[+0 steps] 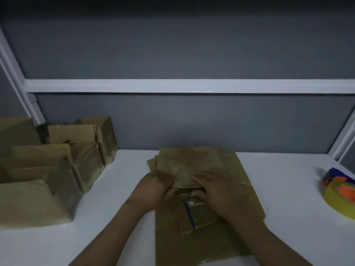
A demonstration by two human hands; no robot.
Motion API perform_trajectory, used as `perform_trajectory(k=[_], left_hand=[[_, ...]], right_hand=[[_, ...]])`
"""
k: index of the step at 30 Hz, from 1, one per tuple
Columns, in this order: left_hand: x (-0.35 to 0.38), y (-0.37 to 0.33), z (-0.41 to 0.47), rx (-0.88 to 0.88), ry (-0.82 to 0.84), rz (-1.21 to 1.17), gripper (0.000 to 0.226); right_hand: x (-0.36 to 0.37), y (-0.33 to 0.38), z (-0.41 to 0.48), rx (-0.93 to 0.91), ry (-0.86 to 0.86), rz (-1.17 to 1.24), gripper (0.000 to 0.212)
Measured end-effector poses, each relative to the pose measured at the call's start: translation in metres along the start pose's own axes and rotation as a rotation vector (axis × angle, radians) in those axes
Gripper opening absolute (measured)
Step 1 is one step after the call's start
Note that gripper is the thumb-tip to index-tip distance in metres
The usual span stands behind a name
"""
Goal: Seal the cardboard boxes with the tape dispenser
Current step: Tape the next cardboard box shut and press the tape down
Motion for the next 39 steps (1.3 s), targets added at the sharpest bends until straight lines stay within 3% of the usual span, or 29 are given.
perform_trajectory(k=[4,7,11,14,16,19,21,23,26,28,32,35,39], left_hand=[[-0.024,0.016,0.024,-0.054,-0.25,-0.183,0.036],[-0.039,0.039,0.047,-0.204,-0.394,-0.368,0.054],[-0.036,0.059,0.099,-0.325,-0.281,-0.4,0.068],[-0.035,0.052,0.143,-0.358,-0.183,-0.429,0.082],[-0.037,0.035,0.17,-0.342,-0.123,-0.489,0.064],[-0.039,-0.005,0.205,-0.257,-0.14,-0.483,0.049],[-0.037,-0.033,0.223,-0.23,-0.169,-0.392,0.039],[-0.034,-0.061,0.242,-0.238,-0.195,-0.324,0.039],[-0.029,-0.109,0.269,-0.204,-0.175,-0.26,0.037],[-0.021,-0.141,0.288,-0.159,-0.124,-0.248,0.035],[0.008,-0.21,0.317,-0.046,0.168,-0.318,0.03],[0.025,-0.25,0.332,-0.075,0.264,-0.388,0.021],[0.047,-0.275,0.342,-0.226,0.214,-0.453,0.025]], right_hand=[[-0.043,-0.006,0.025,0.005,-0.389,0.013,0.028],[-0.076,-0.028,0.031,0.068,-0.582,0.077,0.019],[-0.128,-0.062,0.023,0.224,-0.721,0.298,0.017],[-0.16,-0.092,0.019,0.349,-0.709,0.538,0.022],[-0.173,-0.12,0.016,0.465,-0.679,0.628,0.019],[-0.183,-0.172,0.01,0.617,-0.7,0.593,0.017],[-0.182,-0.208,0.012,0.675,-0.686,0.401,0.014],[-0.175,-0.242,0.017,0.726,-0.651,0.324,0.039],[-0.161,-0.288,0.027,0.753,-0.629,0.511,0.1],[-0.16,-0.31,0.029,0.737,-0.576,0.657,0.115],[-0.168,-0.341,0.023,0.694,-0.404,1.103,0.094],[-0.169,-0.366,0.016,0.715,-0.171,1.205,0.093],[-0.165,-0.383,0.009,0.735,-0.045,1.225,0.12]])
Point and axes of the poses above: each hand's wrist, its own z-axis towards the middle knuckle, its own x-axis out of the palm, y = z × x, the point moved 7 cm from there along z, towards the middle knuckle, and after that the axes turned 9 degrees about -y, right-handed, at the moved point
